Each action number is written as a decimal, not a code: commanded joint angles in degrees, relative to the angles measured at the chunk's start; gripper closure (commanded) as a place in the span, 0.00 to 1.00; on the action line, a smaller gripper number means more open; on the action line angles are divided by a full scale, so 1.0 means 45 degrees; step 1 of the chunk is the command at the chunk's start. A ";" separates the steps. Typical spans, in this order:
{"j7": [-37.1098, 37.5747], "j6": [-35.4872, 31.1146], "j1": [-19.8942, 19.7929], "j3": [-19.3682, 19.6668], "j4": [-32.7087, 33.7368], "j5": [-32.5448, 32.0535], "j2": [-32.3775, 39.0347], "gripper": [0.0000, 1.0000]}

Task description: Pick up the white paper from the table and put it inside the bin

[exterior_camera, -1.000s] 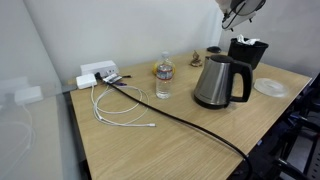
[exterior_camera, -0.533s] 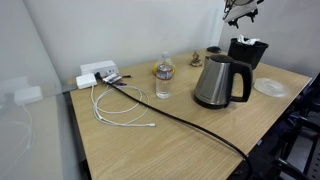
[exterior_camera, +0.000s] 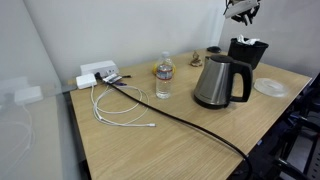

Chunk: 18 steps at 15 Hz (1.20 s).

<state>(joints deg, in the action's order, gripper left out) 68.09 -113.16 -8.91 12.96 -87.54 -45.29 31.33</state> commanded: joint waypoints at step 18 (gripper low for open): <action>-0.0512 0.2113 -0.0210 0.0616 0.2040 0.2572 0.1879 1.00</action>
<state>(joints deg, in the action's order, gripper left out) 67.95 -105.60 -9.00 15.91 -81.10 -37.48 38.41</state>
